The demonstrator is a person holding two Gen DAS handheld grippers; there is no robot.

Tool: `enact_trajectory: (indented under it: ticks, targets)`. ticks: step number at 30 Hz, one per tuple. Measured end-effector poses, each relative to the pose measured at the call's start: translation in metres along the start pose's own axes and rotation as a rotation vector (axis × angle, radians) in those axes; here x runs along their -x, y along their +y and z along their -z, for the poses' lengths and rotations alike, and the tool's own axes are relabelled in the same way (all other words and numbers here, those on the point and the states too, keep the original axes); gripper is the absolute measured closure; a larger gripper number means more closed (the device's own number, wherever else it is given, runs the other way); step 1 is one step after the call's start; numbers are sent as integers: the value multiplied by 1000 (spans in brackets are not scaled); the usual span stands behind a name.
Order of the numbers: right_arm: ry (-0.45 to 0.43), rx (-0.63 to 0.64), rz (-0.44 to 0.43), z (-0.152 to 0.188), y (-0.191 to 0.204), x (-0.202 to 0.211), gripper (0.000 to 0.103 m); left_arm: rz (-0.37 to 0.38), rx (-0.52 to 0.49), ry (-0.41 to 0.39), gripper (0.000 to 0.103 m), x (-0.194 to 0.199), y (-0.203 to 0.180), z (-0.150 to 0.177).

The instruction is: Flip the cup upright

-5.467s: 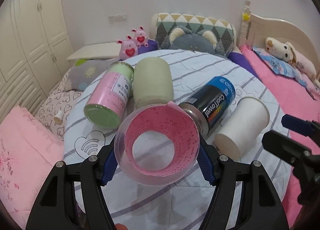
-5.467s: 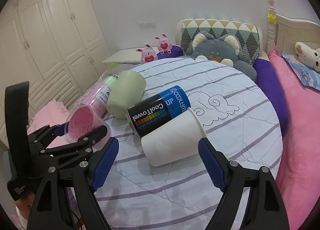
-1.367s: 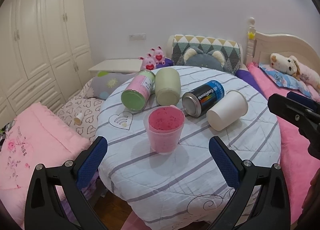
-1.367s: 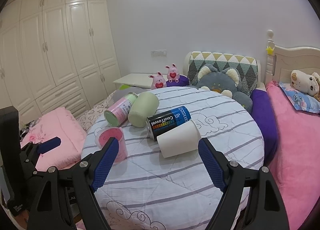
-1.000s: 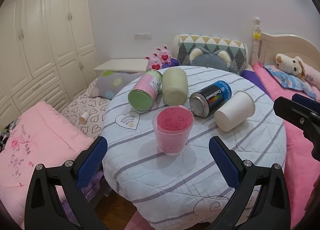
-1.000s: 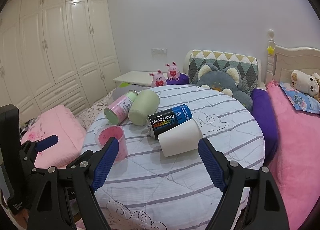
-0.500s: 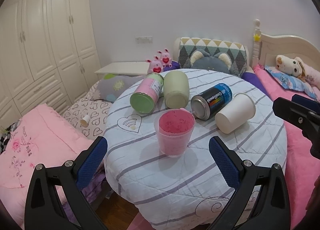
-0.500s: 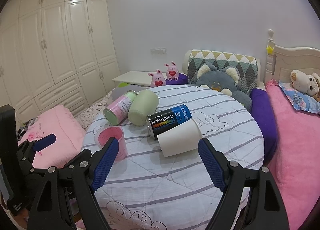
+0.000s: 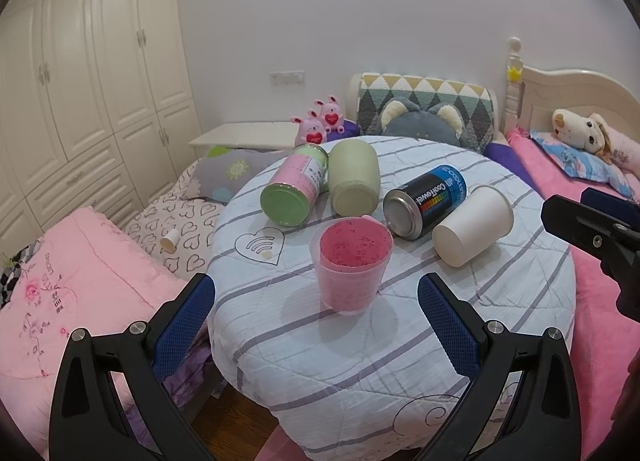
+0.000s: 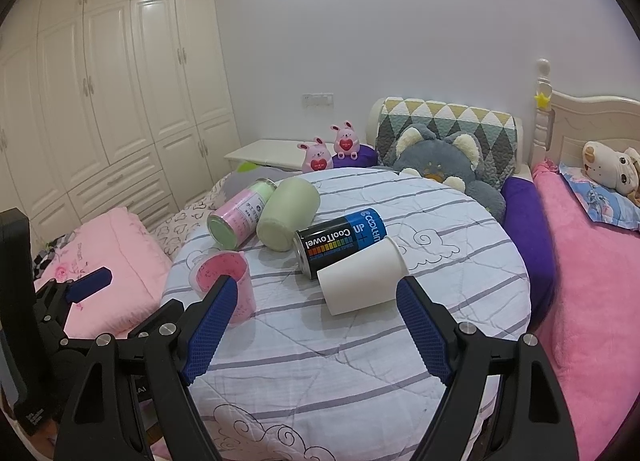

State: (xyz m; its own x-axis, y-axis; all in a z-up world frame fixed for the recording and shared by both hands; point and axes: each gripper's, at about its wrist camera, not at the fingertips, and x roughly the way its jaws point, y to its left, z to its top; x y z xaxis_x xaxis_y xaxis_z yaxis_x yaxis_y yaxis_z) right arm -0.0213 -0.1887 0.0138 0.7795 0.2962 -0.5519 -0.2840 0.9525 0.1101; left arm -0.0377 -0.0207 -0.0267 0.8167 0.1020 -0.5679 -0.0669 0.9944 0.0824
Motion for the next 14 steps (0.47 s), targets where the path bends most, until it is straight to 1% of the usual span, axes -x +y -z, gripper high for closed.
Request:
enact_trajectory:
  ticks: [9, 14]
  targets:
    - [14, 9, -3, -2, 5, -4, 20, -1, 8, 11, 0, -5, 5, 3]
    - [24, 12, -2, -3, 6, -8, 20, 14, 9, 30, 0, -9, 7, 4]
